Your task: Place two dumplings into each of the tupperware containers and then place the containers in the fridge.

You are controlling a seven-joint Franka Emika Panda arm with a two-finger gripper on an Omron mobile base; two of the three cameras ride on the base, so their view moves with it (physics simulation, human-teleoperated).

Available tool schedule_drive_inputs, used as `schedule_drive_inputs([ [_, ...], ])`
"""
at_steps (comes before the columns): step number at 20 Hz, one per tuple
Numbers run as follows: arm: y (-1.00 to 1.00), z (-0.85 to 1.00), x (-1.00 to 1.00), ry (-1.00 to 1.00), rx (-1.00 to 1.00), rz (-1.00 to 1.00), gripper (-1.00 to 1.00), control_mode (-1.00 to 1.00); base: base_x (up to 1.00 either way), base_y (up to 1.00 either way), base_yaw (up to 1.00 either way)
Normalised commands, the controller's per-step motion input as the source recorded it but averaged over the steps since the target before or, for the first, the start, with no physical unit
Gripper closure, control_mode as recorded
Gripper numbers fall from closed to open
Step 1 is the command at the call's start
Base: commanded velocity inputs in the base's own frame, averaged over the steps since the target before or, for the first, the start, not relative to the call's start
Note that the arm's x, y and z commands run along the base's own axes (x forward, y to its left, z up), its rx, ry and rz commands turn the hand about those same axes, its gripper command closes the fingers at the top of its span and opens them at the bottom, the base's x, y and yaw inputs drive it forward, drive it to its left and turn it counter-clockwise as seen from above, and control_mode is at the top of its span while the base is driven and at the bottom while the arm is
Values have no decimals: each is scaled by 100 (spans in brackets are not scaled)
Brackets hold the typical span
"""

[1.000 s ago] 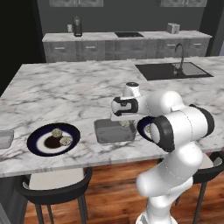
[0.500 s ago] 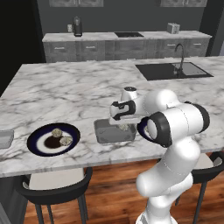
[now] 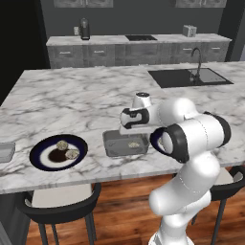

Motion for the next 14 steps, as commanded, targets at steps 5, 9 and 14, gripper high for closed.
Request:
schedule_drive_inputs([
  [5,-22,25,-4,4,0,-3,-100,-100,0,0,0],
  [9,-94,2,-33,6,0,-15,-100,-100,0,0,0],
  [14,-97,0,-42,2,0,-19,-100,-100,0,0,0],
])
